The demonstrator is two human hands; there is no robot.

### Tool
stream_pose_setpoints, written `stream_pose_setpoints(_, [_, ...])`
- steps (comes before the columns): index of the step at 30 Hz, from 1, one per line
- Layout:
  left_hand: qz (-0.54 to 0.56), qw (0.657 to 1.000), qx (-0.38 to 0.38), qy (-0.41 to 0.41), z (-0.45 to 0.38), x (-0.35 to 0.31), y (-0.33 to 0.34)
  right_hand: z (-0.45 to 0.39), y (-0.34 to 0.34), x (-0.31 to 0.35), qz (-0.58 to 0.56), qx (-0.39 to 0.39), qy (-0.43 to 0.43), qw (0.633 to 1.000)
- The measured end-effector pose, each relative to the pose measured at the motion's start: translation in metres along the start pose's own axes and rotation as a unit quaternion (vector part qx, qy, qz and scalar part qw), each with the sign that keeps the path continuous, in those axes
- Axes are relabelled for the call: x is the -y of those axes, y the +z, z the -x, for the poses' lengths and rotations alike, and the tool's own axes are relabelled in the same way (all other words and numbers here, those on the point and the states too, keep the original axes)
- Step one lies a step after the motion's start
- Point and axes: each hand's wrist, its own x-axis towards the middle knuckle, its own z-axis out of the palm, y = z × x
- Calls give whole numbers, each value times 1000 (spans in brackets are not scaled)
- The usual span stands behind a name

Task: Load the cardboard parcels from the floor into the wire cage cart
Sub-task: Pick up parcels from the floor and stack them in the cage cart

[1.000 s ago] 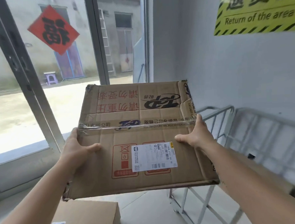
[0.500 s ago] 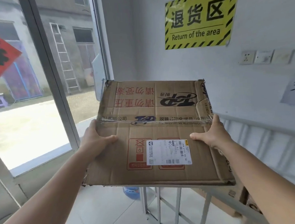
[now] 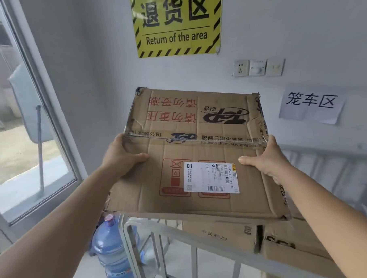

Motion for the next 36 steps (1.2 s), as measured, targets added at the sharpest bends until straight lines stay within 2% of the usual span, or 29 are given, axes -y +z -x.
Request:
stream_pose_setpoints(7, [-4, 997, 71, 9, -57, -1, 72, -35, -5, -39, 3, -40, 77, 996])
stream_pose_setpoints(13, [-14, 992, 126, -11, -86, 19, 146, -73, 8, -95, 6, -30, 142, 989])
stream_pose_setpoints(18, [-47, 982, 174, -61, -110, 53, 216, -112, 36, -158, 2, 3, 203, 979])
stream_pose_setpoints(26, [-96, 954, 230, -166, -126, 132, 312, -150, 94, -253, 2, 102, 299, 949])
stream_pose_setpoints(36, [-153, 900, 312, -263, -109, 233, 367, -133, 169, -343, 47, 170, 410, 895])
